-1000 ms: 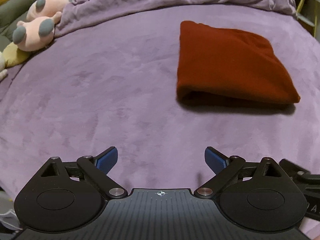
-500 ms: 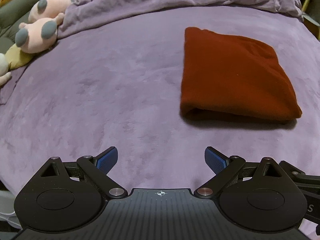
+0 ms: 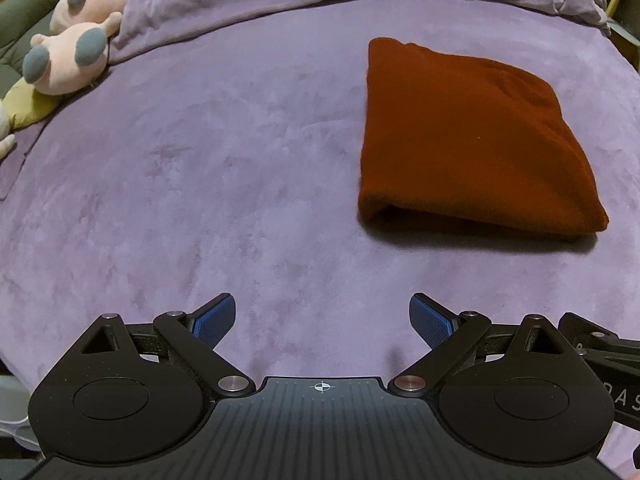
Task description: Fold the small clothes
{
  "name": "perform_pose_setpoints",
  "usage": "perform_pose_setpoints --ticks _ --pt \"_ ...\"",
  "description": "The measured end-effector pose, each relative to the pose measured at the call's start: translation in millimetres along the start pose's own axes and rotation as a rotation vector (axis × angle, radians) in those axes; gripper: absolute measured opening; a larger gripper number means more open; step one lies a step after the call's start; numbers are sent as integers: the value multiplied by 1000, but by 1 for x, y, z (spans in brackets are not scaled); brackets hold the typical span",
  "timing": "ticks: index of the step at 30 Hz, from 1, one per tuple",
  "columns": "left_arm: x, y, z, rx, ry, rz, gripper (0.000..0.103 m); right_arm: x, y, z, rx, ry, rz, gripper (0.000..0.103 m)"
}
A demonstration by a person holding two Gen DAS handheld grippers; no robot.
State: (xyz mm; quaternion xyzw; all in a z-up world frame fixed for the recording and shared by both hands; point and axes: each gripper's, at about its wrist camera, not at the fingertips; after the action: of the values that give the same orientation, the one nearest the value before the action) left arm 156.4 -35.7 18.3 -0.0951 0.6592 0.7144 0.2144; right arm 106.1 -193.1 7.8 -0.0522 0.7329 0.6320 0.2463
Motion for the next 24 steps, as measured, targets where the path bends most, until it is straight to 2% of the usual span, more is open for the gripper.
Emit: perform_pose_setpoints --ticks 24 --pt "0 0 0 13 -5 12 97 -3 2 -2 -18 -18 16 99"
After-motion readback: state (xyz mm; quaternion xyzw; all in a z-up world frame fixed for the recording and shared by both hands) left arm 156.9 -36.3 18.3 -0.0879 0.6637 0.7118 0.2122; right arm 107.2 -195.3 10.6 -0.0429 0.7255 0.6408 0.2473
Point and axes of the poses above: each gripper's, at about its wrist camera, not at the fingertips, and y roughly against the way its jaws point, z to its left, x to its underside, and after that the axes turned 3 degrees about x, right-handed
